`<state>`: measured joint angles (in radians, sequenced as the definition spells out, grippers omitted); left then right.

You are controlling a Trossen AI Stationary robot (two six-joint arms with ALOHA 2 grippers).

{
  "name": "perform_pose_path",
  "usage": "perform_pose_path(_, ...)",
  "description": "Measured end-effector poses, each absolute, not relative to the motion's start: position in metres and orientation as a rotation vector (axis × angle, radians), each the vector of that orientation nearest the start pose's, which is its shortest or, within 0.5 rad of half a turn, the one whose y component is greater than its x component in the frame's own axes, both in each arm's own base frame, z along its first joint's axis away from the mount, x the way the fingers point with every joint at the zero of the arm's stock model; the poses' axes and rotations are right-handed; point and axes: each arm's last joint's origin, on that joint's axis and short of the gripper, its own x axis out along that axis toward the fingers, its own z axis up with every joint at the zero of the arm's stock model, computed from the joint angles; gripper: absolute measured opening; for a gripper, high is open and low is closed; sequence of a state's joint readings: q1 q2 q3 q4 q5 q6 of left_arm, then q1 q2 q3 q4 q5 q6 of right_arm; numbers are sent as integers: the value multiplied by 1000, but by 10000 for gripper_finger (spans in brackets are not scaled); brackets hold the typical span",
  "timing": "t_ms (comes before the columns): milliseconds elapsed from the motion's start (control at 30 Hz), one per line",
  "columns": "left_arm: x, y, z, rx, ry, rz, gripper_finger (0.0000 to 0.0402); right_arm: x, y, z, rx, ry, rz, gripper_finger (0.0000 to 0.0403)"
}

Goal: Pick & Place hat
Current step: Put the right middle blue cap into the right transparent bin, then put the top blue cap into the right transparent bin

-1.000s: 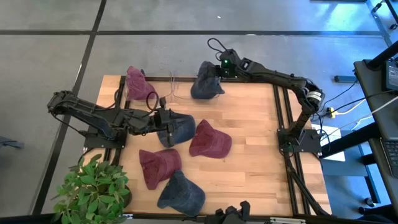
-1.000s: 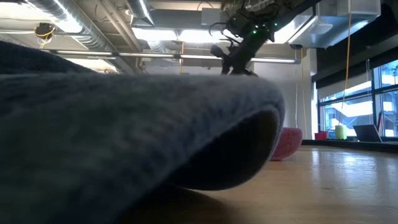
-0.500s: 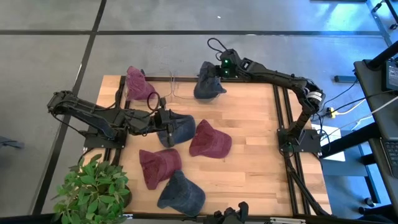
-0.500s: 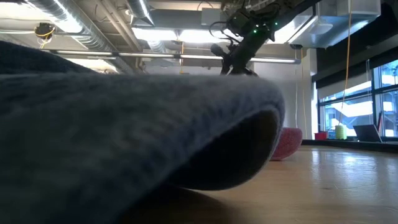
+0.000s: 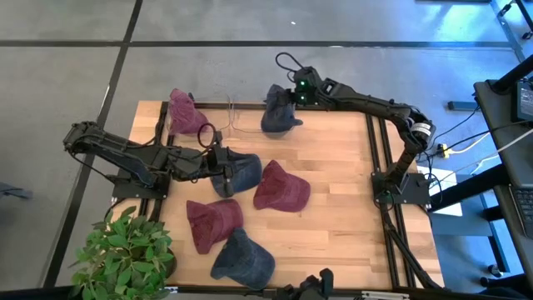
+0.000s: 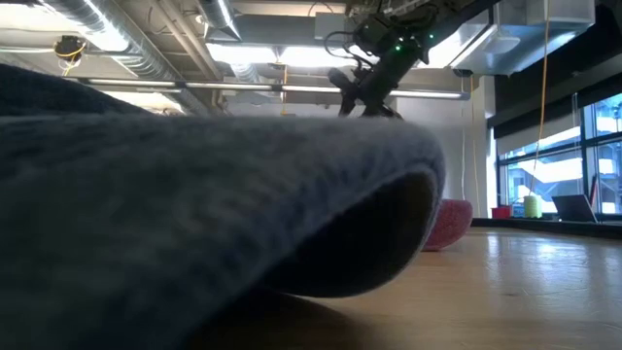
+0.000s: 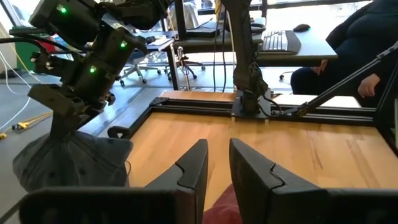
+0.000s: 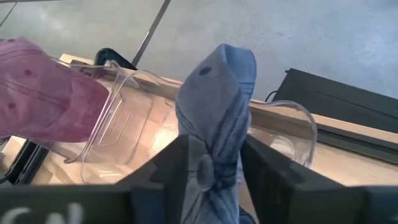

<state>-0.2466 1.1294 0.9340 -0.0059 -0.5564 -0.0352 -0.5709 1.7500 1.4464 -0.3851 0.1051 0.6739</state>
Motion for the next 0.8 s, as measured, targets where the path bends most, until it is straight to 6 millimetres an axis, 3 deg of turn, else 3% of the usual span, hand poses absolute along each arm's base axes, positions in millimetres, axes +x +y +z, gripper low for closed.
perform_pose_path(200,245,-46,331,-24,210,321,66,330,-216,293,756,386,-861,189)
perform_pose_path(367,242,-45,321,-103,288,339,67,324,-208,325,581,299,-774,193)
perform_pose_path(600,240,-47,315,-268,344,288,61,311,-157,367,302,359,-472,194)
perform_pose_path(800,241,-48,315,-360,338,281,70,303,-100,376,176,495,-283,194)
